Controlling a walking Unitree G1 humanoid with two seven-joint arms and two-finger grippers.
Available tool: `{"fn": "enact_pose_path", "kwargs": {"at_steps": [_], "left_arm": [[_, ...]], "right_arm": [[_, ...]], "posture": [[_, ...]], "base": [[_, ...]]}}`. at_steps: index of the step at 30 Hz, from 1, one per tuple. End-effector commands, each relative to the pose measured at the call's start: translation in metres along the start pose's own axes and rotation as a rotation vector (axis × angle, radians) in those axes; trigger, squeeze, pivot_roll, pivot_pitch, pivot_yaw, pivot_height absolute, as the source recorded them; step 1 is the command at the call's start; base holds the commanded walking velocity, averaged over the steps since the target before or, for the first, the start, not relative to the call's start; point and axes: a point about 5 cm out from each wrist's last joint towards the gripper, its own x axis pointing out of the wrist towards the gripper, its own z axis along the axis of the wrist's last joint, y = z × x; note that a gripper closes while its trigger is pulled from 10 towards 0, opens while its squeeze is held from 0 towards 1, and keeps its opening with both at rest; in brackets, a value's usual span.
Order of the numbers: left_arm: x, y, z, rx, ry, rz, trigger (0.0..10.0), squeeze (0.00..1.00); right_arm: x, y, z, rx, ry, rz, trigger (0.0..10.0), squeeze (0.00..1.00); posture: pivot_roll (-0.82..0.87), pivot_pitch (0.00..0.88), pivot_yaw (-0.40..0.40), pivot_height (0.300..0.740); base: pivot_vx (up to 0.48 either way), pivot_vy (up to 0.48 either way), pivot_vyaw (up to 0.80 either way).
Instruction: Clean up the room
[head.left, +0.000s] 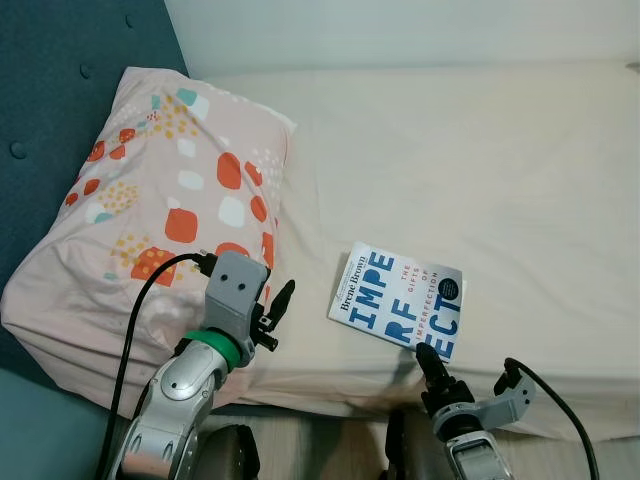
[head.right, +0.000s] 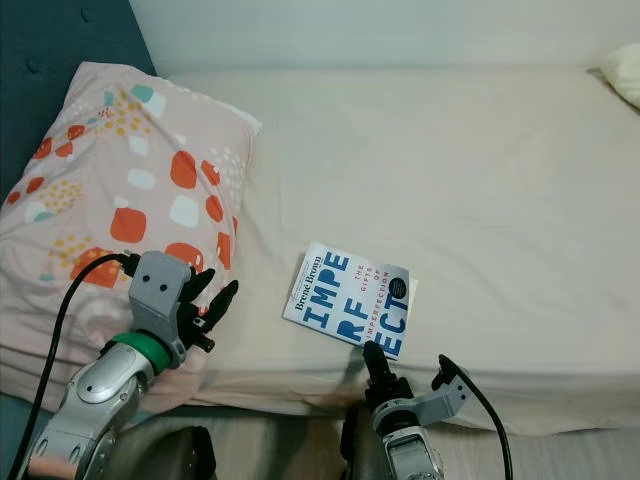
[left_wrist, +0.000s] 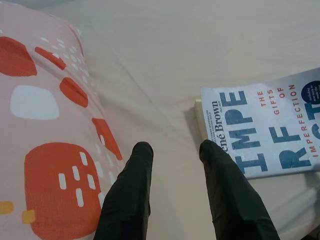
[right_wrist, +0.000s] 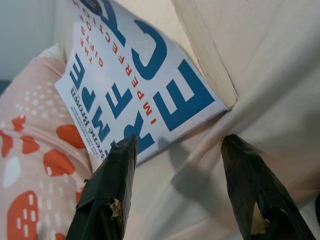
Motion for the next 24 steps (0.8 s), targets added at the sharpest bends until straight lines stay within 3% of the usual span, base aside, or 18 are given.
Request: {"fn": "enact_pose_path", "kwargs": {"at_steps": [1, 10, 13, 24], "left_arm": [[-0.004, 0.001, -0.006, -0.005, 0.028, -0.005, 10.0, 0.00], [-0.004, 0.001, -0.005, -0.005, 0.026, -0.006, 10.0, 0.00], [-0.003, 0.001, -0.006, -0.006, 0.028, -0.011, 10.0, 0.00], [0.000, 0.000, -0.003, -0.006, 0.016, -0.015, 10.0, 0.00]], "right_arm": [[0.002, 0.015, -0.002, 0.008, 0.001, 0.091, 10.0, 0.00], [-0.013, 0.009, -0.011, -0.071, 0.058, 0.073, 10.0, 0.00], [-0.021, 0.019, -0.003, -0.102, 0.028, 0.111, 10.0, 0.00], [-0.005, 0.004, -0.003, -0.110, 0.054, 0.053, 10.0, 0.00]], "posture": [[-0.04, 0.247, 0.130, 0.601], [-0.05, 0.247, 0.124, 0.601], [-0.06, 0.245, 0.134, 0.601], [-0.05, 0.234, 0.138, 0.601]], "base": [[0.000, 0.000, 0.00], [0.000, 0.000, 0.00], [0.000, 0.000, 0.00], [0.000, 0.000, 0.00]]}}
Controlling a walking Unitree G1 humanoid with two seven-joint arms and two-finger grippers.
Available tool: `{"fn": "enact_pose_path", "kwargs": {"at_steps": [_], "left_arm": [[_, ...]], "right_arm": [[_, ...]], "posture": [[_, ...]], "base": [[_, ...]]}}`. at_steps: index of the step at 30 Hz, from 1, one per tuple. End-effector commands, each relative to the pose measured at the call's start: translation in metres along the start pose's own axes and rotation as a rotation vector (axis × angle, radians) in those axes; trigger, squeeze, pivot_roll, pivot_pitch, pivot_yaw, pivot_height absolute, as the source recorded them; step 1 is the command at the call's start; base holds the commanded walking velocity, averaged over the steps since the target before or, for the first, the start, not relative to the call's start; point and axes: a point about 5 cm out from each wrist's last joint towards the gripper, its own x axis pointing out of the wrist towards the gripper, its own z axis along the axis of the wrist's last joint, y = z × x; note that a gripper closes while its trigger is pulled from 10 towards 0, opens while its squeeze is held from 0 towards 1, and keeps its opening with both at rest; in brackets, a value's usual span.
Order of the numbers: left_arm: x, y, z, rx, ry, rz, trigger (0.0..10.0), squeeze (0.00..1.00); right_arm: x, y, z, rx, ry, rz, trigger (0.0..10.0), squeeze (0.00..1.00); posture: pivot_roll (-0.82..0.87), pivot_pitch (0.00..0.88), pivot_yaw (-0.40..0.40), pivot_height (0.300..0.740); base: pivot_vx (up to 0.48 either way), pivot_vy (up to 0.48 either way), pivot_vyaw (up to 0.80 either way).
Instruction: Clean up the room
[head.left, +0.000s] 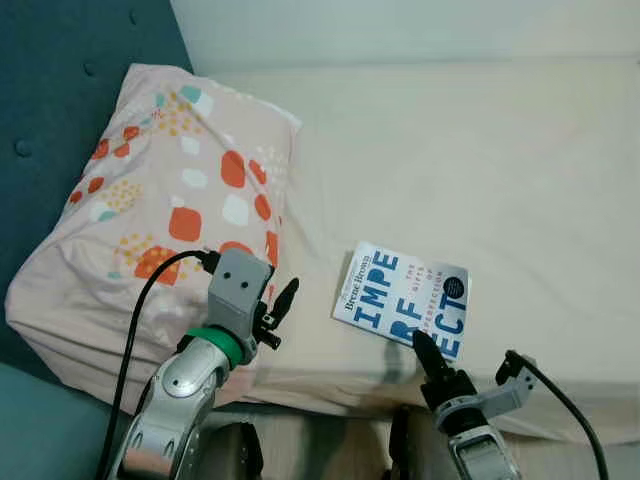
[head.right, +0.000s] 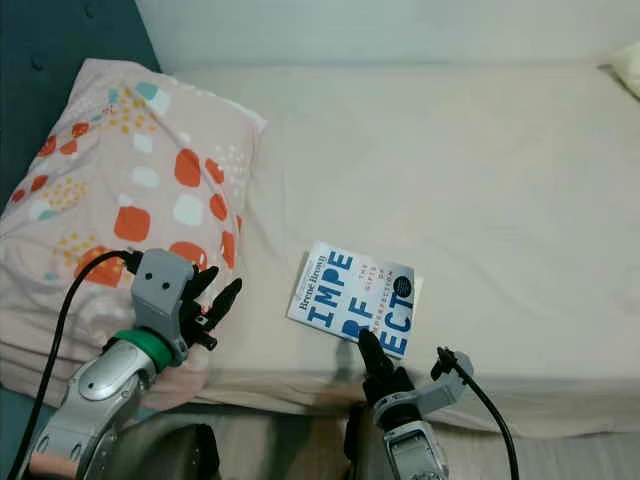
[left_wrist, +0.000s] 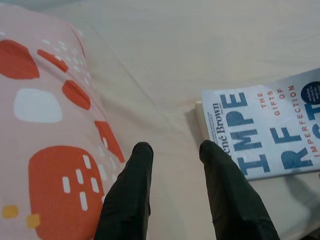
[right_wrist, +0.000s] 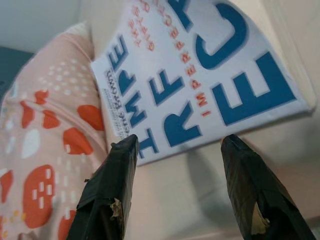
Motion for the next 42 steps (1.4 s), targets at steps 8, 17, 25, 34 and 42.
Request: {"fn": "enact_pose_path", "kwargs": {"at_steps": [8, 17, 25, 34, 42], "left_arm": [[-0.002, 0.002, -0.006, -0.008, 0.030, 0.005, 10.0, 0.00], [-0.002, 0.001, -0.007, -0.009, 0.030, 0.003, 10.0, 0.00], [0.000, 0.000, -0.007, -0.011, 0.029, -0.001, 10.0, 0.00], [-0.001, 0.002, -0.008, -0.006, 0.032, 0.004, 10.0, 0.00], [0.003, -0.001, -0.008, -0.026, 0.007, 0.005, 10.0, 0.00]], "right_arm": [[0.002, -0.025, -0.001, -0.023, 0.033, -0.112, 10.0, 0.00], [-0.002, -0.039, 0.037, -0.098, -0.094, -0.170, 10.0, 0.00], [0.008, -0.042, 0.076, -0.202, -0.157, -0.186, 10.0, 0.00], [0.027, -0.028, 0.090, -0.281, -0.179, -0.163, 10.0, 0.00], [0.009, 0.049, 0.087, -0.716, -0.315, 0.075, 10.0, 0.00]], "posture": [[-0.03, 0.226, 0.136, 0.601], [-0.05, 0.221, 0.138, 0.601], [-0.05, 0.214, 0.139, 0.601], [-0.03, 0.207, 0.136, 0.601], [-0.09, 0.155, 0.112, 0.601]], "base": [[0.000, 0.000, 0.00], [0.000, 0.000, 0.00], [0.000, 0.000, 0.00], [0.000, 0.000, 0.00], [0.000, 0.000, 0.00]]}}
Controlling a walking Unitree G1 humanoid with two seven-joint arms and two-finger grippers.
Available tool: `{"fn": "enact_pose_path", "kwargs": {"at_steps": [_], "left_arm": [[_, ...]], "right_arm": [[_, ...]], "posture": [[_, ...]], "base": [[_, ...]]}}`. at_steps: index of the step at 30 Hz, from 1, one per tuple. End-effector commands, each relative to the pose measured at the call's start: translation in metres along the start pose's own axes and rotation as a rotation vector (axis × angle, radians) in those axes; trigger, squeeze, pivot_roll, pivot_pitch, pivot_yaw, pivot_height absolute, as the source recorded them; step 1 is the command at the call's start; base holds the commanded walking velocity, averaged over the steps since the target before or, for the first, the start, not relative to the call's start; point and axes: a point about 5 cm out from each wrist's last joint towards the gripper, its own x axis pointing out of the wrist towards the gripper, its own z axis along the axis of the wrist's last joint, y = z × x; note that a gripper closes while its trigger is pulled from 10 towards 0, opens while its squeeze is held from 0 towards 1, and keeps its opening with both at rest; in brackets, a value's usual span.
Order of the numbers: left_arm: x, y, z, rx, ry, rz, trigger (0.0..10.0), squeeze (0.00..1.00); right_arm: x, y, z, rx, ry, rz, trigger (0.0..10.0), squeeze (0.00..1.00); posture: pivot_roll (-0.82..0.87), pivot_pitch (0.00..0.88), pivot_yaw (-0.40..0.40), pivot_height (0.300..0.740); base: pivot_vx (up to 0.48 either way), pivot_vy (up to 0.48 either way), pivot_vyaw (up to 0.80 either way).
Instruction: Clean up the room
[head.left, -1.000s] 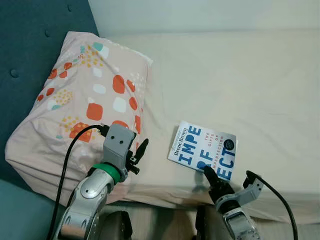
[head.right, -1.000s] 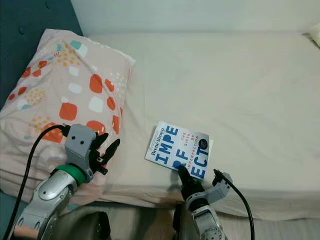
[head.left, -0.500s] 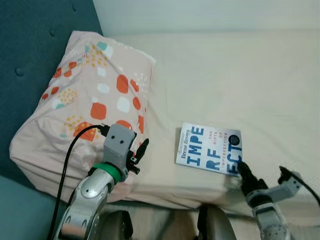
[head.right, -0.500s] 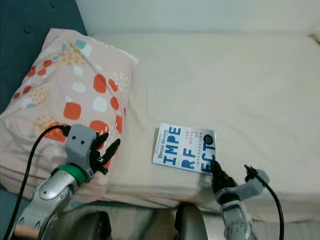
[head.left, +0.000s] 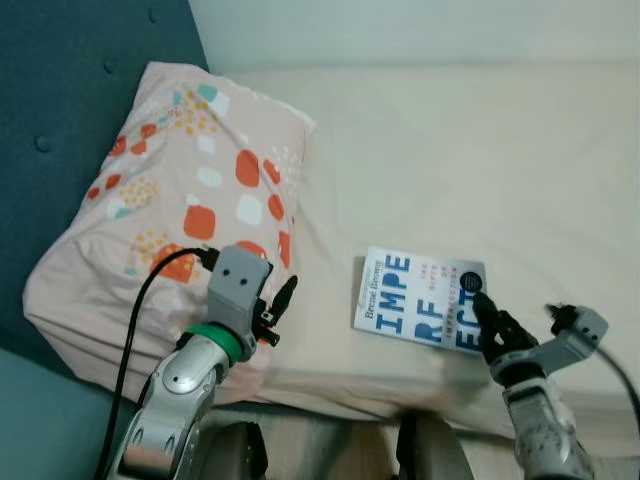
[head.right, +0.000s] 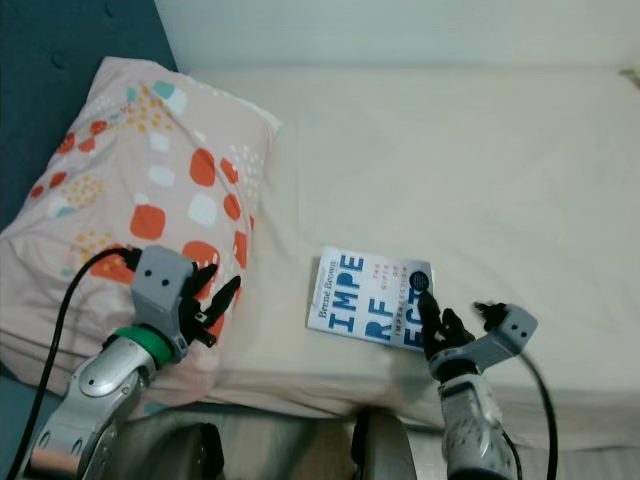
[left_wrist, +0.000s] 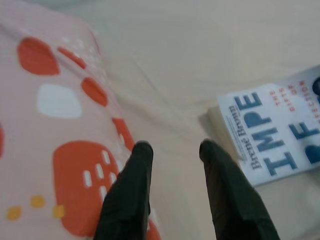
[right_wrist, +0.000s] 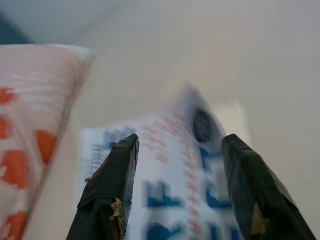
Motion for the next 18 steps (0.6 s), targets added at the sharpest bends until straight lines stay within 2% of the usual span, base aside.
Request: {"fn": "enact_pose_path", "kwargs": {"at_steps": [1, 2, 3, 6, 7, 8, 10, 13, 18], "left_arm": [[0.000, -0.003, -0.006, -0.022, 0.008, -0.010, 10.0, 0.00], [0.003, -0.006, -0.005, -0.028, -0.002, -0.023, 10.0, 0.00], [0.003, -0.006, -0.005, -0.028, -0.002, -0.023, 10.0, 0.00], [0.014, -0.017, -0.002, -0.048, -0.031, -0.061, 10.0, 0.00], [0.014, -0.017, -0.002, -0.048, -0.031, -0.061, 10.0, 0.00], [0.017, -0.020, -0.001, -0.052, -0.040, -0.067, 10.0, 0.00], [0.021, -0.024, -0.002, -0.057, -0.045, -0.071, 10.0, 0.00], [0.020, -0.023, -0.006, -0.055, -0.037, -0.057, 10.0, 0.00], [0.012, -0.012, -0.024, -0.044, 0.015, 0.031, 10.0, 0.00]], "right_arm": [[0.001, 0.016, 0.021, -0.096, -0.079, 0.043, 10.0, 0.00], [0.001, 0.028, 0.034, -0.149, -0.123, 0.075, 10.0, 0.00], [0.001, 0.028, 0.034, -0.149, -0.123, 0.075, 10.0, 0.00], [0.004, 0.047, 0.055, -0.326, -0.223, 0.133, 10.0, 0.00], [0.004, 0.047, 0.055, -0.326, -0.223, 0.133, 10.0, 0.00], [0.006, 0.050, 0.054, -0.382, -0.255, 0.133, 10.0, 0.00], [0.008, 0.053, 0.050, -0.435, -0.276, 0.115, 10.0, 0.00], [0.009, 0.057, 0.046, -0.451, -0.270, 0.117, 10.0, 0.00], [0.013, 0.070, 0.035, -0.438, -0.238, 0.144, 10.0, 0.00]], "posture": [[-0.12, 0.137, 0.109, 0.601], [-0.14, 0.127, 0.109, 0.601], [-0.14, 0.127, 0.109, 0.601], [-0.18, 0.095, 0.100, 0.605], [-0.18, 0.095, 0.100, 0.605], [-0.18, 0.083, 0.093, 0.610], [-0.17, 0.063, 0.079, 0.620], [-0.17, 0.047, 0.068, 0.625], [-0.15, 0.013, 0.044, 0.645]], "base": [[0.000, 0.000, 0.00], [0.000, 0.000, 0.00], [0.000, 0.000, 0.00], [0.000, 0.000, 0.00], [0.000, 0.000, 0.00], [0.000, 0.000, 0.00], [0.000, 0.000, 0.00], [0.000, 0.000, 0.00], [0.000, 0.000, 0.00]]}}
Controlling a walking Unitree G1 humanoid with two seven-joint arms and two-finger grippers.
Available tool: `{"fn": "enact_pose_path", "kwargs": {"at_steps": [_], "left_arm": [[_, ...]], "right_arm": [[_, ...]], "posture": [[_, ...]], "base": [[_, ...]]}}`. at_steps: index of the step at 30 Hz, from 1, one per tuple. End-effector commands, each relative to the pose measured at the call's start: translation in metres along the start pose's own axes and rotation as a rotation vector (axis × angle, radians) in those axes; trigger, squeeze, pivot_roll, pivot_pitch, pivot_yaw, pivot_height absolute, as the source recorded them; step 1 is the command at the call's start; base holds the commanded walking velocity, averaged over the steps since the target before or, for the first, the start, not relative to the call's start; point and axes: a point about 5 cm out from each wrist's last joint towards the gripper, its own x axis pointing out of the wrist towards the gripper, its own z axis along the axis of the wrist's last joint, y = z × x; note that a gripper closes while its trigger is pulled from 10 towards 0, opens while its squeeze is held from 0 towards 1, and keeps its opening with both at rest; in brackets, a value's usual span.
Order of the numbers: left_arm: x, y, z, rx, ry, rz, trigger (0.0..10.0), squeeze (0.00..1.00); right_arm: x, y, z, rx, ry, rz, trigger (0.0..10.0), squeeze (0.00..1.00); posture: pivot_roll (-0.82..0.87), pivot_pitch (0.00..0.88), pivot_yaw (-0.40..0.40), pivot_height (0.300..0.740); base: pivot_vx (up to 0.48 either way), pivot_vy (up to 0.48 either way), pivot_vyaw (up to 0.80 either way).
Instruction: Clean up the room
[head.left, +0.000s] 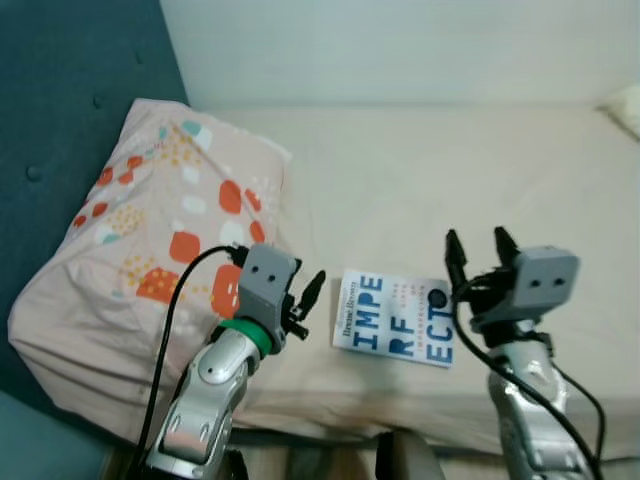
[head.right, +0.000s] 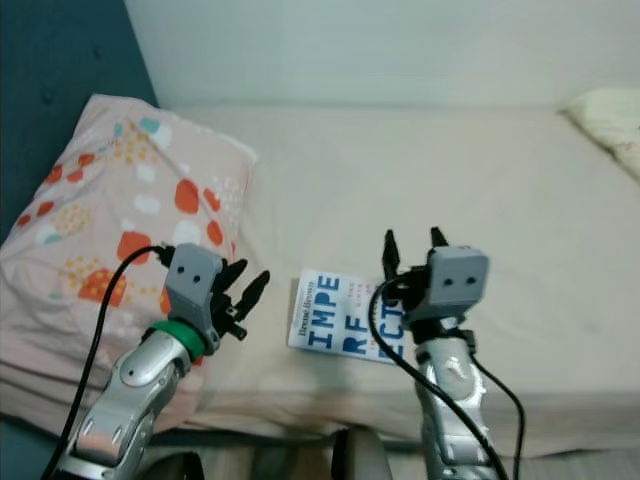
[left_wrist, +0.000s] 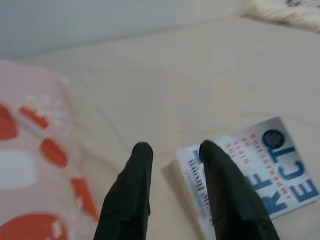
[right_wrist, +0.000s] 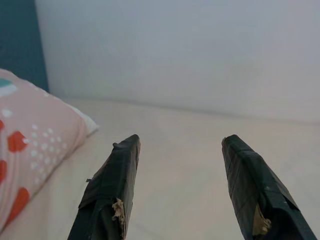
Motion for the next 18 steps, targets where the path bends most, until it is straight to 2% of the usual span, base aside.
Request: {"fn": "enact_pose_path", "kwargs": {"at_steps": [1, 4, 6, 7, 8, 11, 12, 15, 18], "left_arm": [[-0.005, 0.007, -0.009, 0.005, 0.029, 0.044, 10.0, 0.00], [-0.010, 0.019, -0.018, -0.003, 0.059, 0.108, 10.0, 0.00], [-0.020, 0.036, -0.030, -0.011, 0.101, 0.175, 10.0, 0.00], [-0.020, 0.036, -0.030, -0.011, 0.101, 0.175, 10.0, 0.00], [-0.028, 0.042, -0.041, -0.014, 0.131, 0.197, 10.0, 0.00], [-0.030, 0.043, -0.045, -0.017, 0.142, 0.199, 10.0, 0.00], [-0.034, 0.039, -0.054, -0.019, 0.161, 0.205, 10.0, 0.00], [-0.034, 0.035, -0.057, -0.019, 0.166, 0.206, 10.0, 0.00], [-0.029, 0.023, -0.059, 0.012, 0.157, 0.192, 10.0, 0.00]], "right_arm": [[0.000, 0.006, -0.001, 0.010, 0.010, 0.006, 10.0, 0.00], [-0.002, 0.013, -0.004, 0.012, 0.034, 0.020, 10.0, 0.00], [-0.008, 0.022, -0.013, 0.013, 0.070, 0.050, 10.0, 0.00], [-0.008, 0.022, -0.013, 0.013, 0.070, 0.050, 10.0, 0.00], [-0.015, 0.029, -0.024, 0.008, 0.099, 0.071, 10.0, 0.00], [-0.018, 0.030, -0.027, 0.009, 0.111, 0.079, 10.0, 0.00], [-0.025, 0.034, -0.040, 0.007, 0.158, 0.094, 10.0, 0.00], [-0.029, 0.035, -0.046, 0.005, 0.183, 0.099, 10.0, 0.00], [-0.037, 0.036, -0.060, 0.030, 0.245, 0.098, 10.0, 0.00]], "posture": [[-0.15, 0.013, 0.044, 0.645], [-0.15, 0.002, 0.035, 0.655], [-0.15, 0.001, 0.025, 0.664], [-0.15, 0.001, 0.025, 0.664], [-0.15, 0.001, 0.018, 0.674], [-0.15, 0.001, 0.018, 0.679], [-0.14, 0.000, 0.007, 0.689], [-0.14, 0.000, 0.005, 0.694], [-0.14, 0.000, 0.006, 0.709]], "base": [[0.000, 0.000, 0.00], [0.000, 0.000, 0.00], [0.000, 0.000, 0.00], [0.000, 0.000, 0.00], [0.000, 0.000, 0.00], [0.000, 0.000, 0.00], [0.000, 0.000, 0.00], [0.000, 0.000, 0.00], [0.000, 0.000, 0.00]]}}
